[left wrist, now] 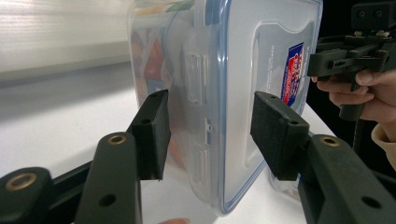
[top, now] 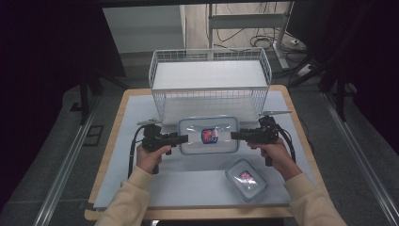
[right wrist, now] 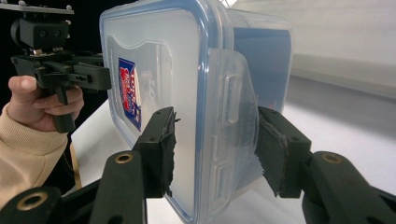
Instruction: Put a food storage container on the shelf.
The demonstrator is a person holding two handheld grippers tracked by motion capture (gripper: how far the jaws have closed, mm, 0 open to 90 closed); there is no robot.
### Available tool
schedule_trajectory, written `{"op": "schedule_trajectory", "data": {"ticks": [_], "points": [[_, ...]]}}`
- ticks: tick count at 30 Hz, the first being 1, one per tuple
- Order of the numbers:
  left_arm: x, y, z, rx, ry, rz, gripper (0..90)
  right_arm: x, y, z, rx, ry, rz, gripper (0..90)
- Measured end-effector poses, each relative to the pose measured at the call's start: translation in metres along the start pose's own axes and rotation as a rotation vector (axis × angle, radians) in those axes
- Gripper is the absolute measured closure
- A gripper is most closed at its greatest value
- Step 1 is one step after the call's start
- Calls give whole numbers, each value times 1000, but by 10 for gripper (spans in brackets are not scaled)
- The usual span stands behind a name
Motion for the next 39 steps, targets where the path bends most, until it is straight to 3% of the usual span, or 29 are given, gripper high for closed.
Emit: {"op": "schedule_trajectory", "data": {"ticks": [11,39], "points": [[6,-9,14,27,20,-5,487,-10,-12,15,36,-33,-1,505],[34,-35,67,80,97,13,485,-34,-44,60,125,-99,-19,505]]}}
Point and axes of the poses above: each handheld gripper's, and its own axes: y roughly forward along the jaws, z roughly out of its top, x roughly to its right, the point moved 4 cm from there along y, roughly forward along the jaws, and after that the axes turned 7 degrees about -x, right-handed, at the moved point
